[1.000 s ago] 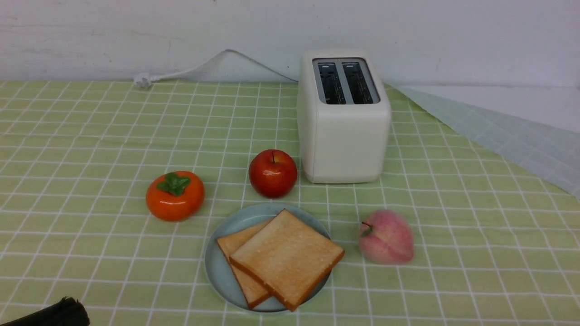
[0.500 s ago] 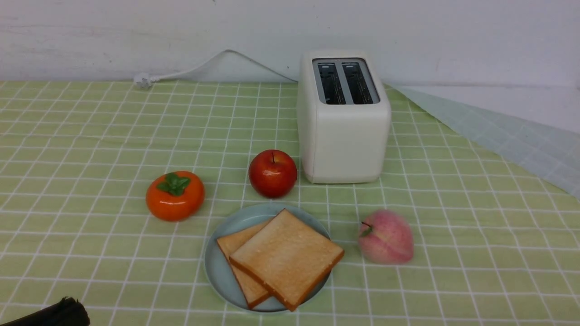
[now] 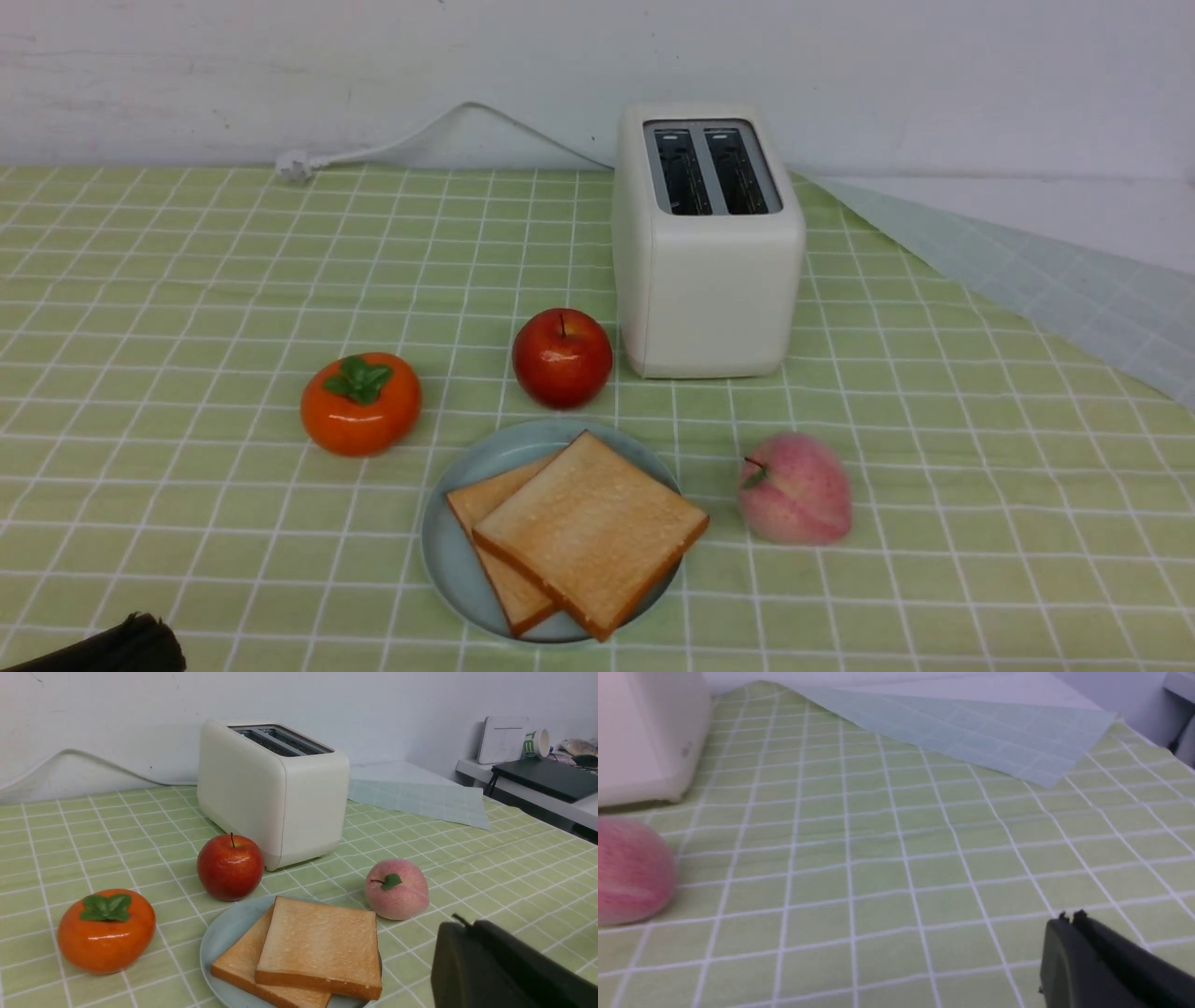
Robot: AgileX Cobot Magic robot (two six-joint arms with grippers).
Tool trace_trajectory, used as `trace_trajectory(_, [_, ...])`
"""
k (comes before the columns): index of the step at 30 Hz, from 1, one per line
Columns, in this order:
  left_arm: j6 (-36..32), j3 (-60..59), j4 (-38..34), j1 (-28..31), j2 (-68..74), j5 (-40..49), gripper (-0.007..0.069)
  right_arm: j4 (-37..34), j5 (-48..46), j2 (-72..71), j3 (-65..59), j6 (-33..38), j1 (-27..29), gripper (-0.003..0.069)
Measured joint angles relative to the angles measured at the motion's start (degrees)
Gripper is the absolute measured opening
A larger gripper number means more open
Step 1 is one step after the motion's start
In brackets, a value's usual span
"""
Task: Take toasted bread from bread machine on green coffee tablecloth place on plate.
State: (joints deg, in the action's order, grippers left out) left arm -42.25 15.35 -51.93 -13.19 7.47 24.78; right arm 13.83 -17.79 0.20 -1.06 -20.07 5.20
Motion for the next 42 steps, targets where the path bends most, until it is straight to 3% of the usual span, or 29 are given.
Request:
trace_trajectory(16, [0.0,0.0,0.0,0.0,0.0,0.0,0.0005,-4.1,0.4,-0.8,-0.5,0.7,0.4,-0.0020])
trace_trajectory(21, [0.0,0.0,0.0,0.0,0.0,0.0,0.0008,-15.0,-1.9,-0.8,-0.4,17.2,0.4,-0.0019])
trace_trajectory(24, [0.0,0.0,0.0,0.0,0.0,0.0,0.0012,-18.4,-3.6,-0.8,-0.1,22.8,0.4,-0.0019])
trace_trajectory(42, [0.0,0.0,0.0,0.0,0.0,0.1,0.0029,-20.2,-4.5,-0.8,0.1,25.4,0.4,-0.0014])
